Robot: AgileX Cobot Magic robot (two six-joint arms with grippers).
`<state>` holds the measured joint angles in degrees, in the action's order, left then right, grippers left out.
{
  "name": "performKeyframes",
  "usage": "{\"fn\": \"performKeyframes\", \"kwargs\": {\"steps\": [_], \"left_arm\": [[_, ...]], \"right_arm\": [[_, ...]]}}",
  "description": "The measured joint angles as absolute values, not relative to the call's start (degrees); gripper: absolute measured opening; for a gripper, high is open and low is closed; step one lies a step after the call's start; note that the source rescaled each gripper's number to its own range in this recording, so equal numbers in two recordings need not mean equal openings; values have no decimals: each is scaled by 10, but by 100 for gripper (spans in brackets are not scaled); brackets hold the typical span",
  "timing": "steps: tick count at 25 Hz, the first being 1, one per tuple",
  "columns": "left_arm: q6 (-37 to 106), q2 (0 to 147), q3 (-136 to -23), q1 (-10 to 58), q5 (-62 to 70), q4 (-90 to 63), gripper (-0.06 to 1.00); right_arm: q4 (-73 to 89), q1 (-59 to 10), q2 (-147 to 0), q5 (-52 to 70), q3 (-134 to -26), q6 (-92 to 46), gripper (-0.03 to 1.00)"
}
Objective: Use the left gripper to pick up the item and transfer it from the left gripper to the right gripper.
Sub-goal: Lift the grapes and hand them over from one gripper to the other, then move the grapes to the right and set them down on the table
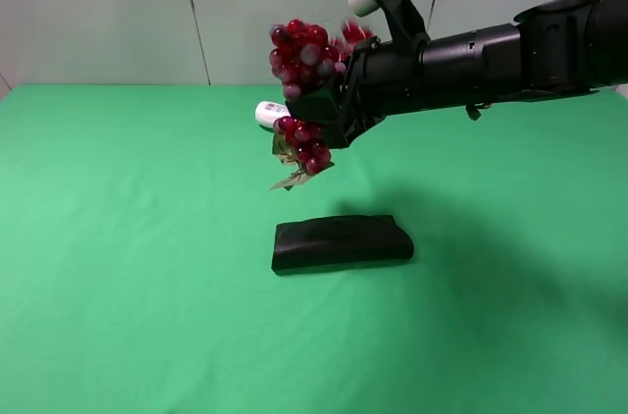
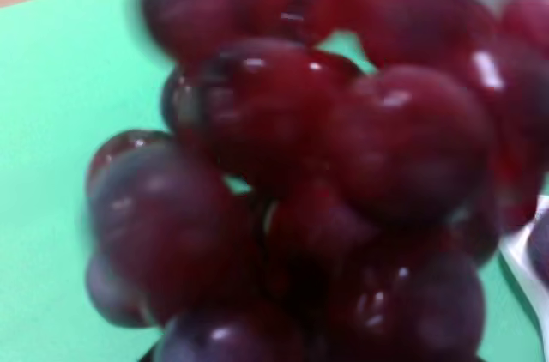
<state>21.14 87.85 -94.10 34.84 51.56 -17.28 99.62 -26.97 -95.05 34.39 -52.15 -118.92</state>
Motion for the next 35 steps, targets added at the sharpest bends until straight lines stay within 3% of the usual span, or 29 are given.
{"fn": "performKeyframes", "kwargs": {"steps": [7, 18, 29, 35], "left_arm": [[130, 870, -941, 337, 618, -48, 100], [121, 865, -930, 252, 670, -25, 100], [143, 701, -674, 152, 613, -20, 100], [151, 589, -542, 131, 563, -18, 100]], "right_arm": [[996, -270, -951, 343, -521, -1187, 9], [996, -270, -951, 343, -521, -1181, 6], [996, -270, -951, 340, -521, -1181, 6], [996, -270, -951, 339, -521, -1181, 6]]}}
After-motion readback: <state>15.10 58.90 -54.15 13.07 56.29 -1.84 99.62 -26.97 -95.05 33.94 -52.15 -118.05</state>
